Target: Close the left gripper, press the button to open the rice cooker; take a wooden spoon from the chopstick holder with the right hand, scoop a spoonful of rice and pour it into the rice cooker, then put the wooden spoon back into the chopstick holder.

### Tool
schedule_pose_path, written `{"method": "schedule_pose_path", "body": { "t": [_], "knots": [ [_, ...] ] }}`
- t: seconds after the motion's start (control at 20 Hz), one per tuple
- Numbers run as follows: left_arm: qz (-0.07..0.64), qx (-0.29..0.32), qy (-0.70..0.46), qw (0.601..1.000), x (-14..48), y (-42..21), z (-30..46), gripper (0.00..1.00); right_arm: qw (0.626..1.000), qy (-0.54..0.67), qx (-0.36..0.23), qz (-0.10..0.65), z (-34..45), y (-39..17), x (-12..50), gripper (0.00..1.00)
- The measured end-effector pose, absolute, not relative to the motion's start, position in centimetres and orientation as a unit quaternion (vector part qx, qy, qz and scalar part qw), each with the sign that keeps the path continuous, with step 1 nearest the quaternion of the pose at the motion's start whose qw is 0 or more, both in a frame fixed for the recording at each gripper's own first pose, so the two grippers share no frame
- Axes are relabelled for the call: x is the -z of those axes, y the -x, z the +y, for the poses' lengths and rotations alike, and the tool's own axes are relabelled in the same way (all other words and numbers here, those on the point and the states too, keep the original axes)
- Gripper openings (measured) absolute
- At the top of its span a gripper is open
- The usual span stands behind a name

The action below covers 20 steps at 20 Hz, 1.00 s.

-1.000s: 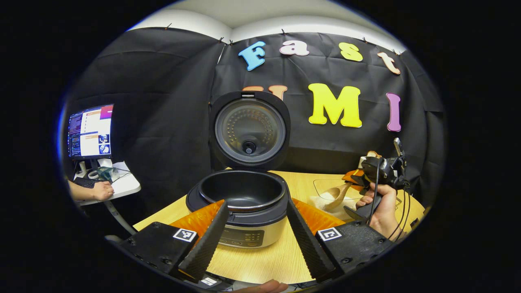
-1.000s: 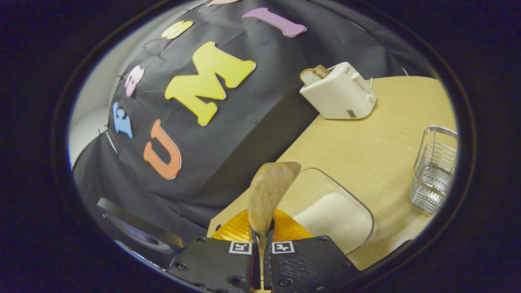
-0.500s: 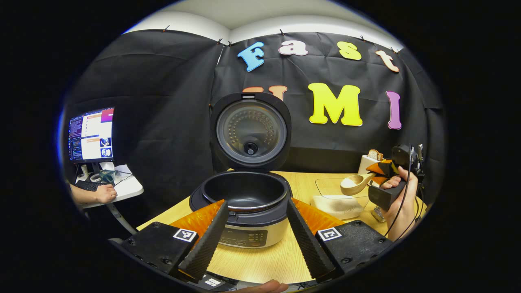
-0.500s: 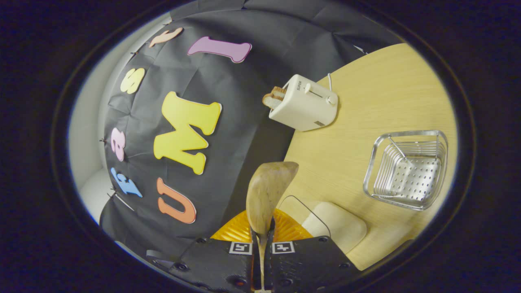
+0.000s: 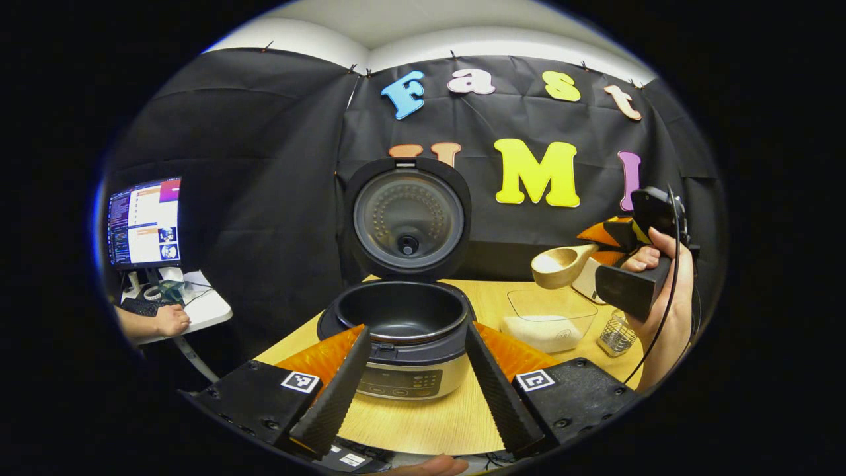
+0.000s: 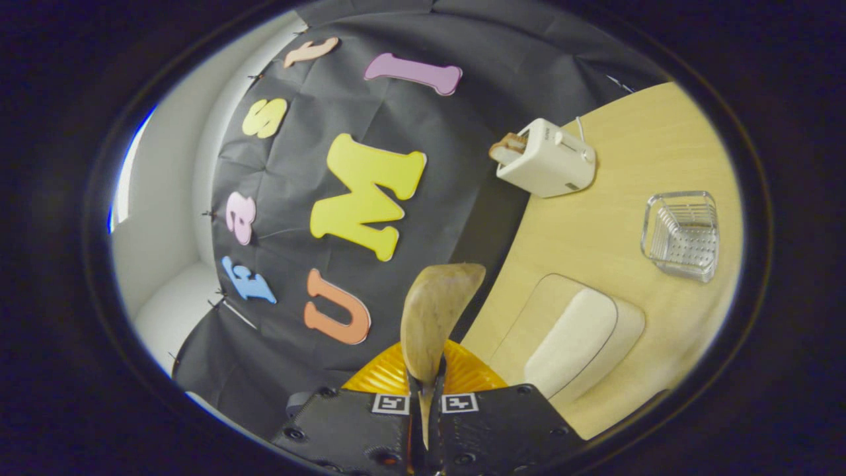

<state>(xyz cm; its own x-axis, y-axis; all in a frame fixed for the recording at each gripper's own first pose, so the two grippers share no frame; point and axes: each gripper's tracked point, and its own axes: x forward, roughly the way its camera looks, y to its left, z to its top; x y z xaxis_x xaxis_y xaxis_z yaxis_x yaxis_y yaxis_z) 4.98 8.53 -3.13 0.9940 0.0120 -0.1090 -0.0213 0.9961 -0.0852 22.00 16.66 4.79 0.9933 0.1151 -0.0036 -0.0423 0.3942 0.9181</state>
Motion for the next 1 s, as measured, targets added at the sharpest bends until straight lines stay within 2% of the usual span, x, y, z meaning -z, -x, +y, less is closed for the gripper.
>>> {"method": "schedule_pose_path", "body": {
  "t": [0.25, 0.4, 0.45, 0.6, 0.65, 1.0],
  "knots": [
    [0.046, -0.012, 0.036, 0.998, 2.8, -4.1, 10.4, 0.92, 0.856, -0.509, -0.084, 0.036, 23.9, -21.3, -6.9, 0.00],
    [0.041, -0.011, 0.042, 0.998, 2.7, -3.7, 11.3, 0.92, 0.877, -0.468, -0.099, 0.042, 28.5, -21.6, -7.2, 0.05],
    [0.039, -0.012, 0.041, 0.998, 2.7, -3.5, 11.7, 0.92, 0.885, -0.452, -0.104, 0.044, 29.9, -22.0, -7.1, 0.03],
    [0.042, -0.007, 0.046, 0.998, 3.1, -3.2, 12.7, 0.92, 0.901, -0.414, -0.116, 0.061, 33.3, -22.6, -6.4, 0.05],
    [0.041, -0.009, 0.050, 0.998, 3.2, -3.1, 13.2, 0.92, 0.906, -0.400, -0.118, 0.064, 34.4, -22.7, -6.1, 0.01],
    [0.058, -0.016, 0.067, 0.996, 4.5, -3.4, 14.5, 0.92, 0.947, -0.293, -0.110, 0.066, 37.7, -24.4, -5.7, 0.01]
  ]
}}
